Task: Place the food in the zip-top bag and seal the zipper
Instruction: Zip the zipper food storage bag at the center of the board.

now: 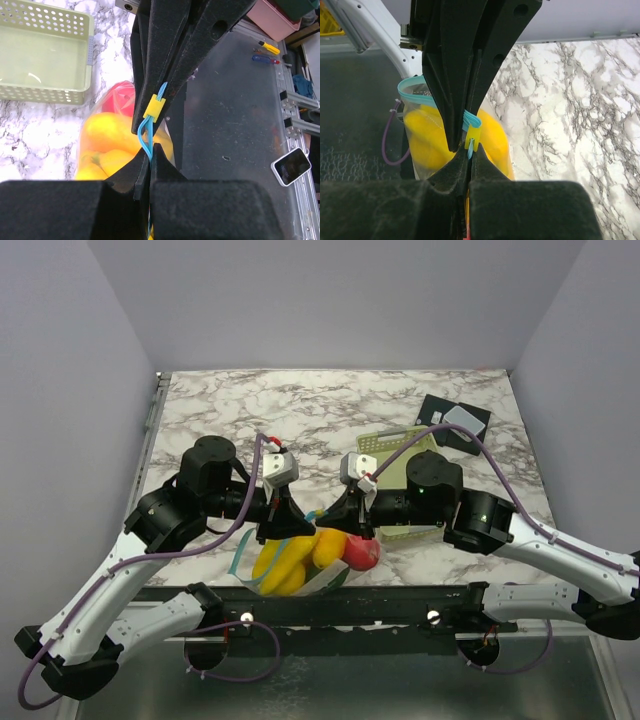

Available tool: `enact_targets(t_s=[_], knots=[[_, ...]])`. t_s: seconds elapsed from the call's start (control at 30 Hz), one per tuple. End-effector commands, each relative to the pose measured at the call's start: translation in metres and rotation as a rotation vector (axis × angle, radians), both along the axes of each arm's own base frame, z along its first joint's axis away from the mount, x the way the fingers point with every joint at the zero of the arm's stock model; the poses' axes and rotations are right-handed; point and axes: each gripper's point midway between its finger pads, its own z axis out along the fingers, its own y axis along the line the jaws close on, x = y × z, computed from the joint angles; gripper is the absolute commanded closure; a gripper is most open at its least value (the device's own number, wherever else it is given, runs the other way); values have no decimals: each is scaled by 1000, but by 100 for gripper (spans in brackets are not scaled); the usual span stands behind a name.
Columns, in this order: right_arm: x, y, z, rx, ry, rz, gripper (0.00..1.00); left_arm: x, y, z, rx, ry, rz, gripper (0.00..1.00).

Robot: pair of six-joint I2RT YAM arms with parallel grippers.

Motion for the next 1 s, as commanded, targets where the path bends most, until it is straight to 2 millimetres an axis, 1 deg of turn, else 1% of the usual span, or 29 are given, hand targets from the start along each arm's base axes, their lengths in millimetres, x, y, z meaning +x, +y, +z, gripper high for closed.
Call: enact_targets(t_s=[0.0,0.03,0.1,0.13,0.23,0.27,0.33,0.47,0.6,0.63,0.73,0.97], knots=[[-10,0,20,47,-25,51,99,-10,-1,8,-44,-25,-60,100],[-10,-1,21,46,-22,52,99,-9,-1,8,-42,-25,-56,100],[-11,-1,22,35,-14,56,99,-6,-1,7,-37,-29,-41,92],[-12,-1,22,30,-10,61,99,-5,-1,7,-34,-30,-35,87],[-13,0,21,14,4,65,99,-3,-2,8,-35,-37,-30,66],[-14,0,20,8,9,69,99,-2,-1,10,-36,-45,-24,61],[-16,-1,20,3,14,72,99,1,0,12,-36,-64,-3,54],[-19,-2,17,-18,37,77,99,4,1,24,-57,-103,20,43],[-21,-3,13,-34,59,75,99,5,2,36,-87,-144,34,40],[-21,-3,10,-49,81,70,99,7,2,42,-113,-170,41,40],[-21,-2,10,-58,99,66,100,6,-1,46,-131,-172,29,42],[-22,1,9,-73,130,70,99,3,-5,49,-154,-155,-5,42]])
